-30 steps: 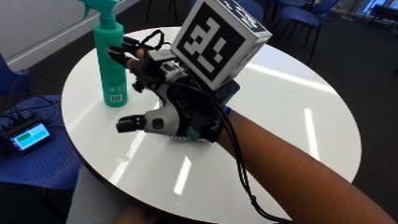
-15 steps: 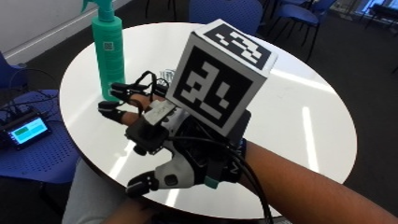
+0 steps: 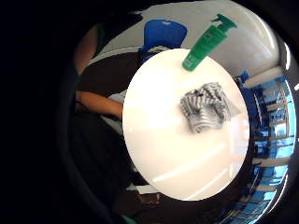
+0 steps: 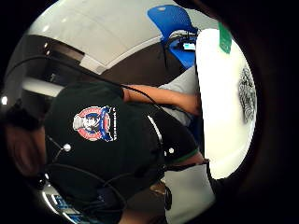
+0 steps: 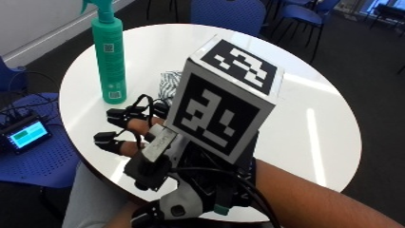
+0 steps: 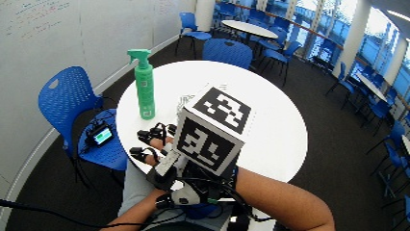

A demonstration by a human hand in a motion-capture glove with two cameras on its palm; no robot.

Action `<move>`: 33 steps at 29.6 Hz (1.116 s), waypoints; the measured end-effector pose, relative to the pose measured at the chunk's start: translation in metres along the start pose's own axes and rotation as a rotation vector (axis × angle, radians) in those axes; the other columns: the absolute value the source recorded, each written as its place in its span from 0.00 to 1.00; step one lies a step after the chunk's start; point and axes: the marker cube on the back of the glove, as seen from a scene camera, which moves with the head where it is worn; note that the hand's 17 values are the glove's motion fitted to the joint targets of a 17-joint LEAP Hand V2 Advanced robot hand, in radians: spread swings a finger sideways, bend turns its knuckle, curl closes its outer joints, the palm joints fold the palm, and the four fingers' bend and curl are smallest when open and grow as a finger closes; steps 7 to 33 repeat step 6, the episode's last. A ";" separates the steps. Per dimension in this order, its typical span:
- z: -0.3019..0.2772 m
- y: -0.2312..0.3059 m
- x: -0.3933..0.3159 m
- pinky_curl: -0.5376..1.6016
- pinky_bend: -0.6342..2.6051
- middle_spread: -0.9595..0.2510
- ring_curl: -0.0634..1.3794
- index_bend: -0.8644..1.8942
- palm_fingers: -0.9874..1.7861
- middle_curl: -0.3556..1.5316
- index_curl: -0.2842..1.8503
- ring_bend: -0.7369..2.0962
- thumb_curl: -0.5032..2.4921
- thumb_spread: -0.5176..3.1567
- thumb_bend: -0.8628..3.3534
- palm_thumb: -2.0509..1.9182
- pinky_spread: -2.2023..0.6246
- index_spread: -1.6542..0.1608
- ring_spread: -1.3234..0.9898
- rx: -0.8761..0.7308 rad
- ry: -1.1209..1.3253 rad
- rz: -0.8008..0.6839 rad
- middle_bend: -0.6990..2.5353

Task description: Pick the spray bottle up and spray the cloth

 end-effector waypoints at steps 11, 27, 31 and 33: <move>0.003 0.002 -0.002 0.41 0.27 0.79 0.25 0.38 0.46 0.35 0.28 0.34 0.28 0.44 0.20 0.66 0.87 0.67 0.56 -0.010 0.009 -0.002 0.27; 0.003 0.002 -0.002 0.41 0.27 0.79 0.25 0.38 0.46 0.35 0.28 0.34 0.28 0.44 0.20 0.66 0.87 0.67 0.56 -0.010 0.009 -0.002 0.27; 0.003 0.002 -0.002 0.41 0.27 0.79 0.25 0.38 0.46 0.35 0.28 0.34 0.28 0.44 0.20 0.66 0.87 0.67 0.56 -0.010 0.009 -0.002 0.27; 0.003 0.002 -0.002 0.41 0.27 0.79 0.25 0.38 0.46 0.35 0.28 0.34 0.28 0.44 0.20 0.66 0.87 0.67 0.56 -0.010 0.009 -0.002 0.27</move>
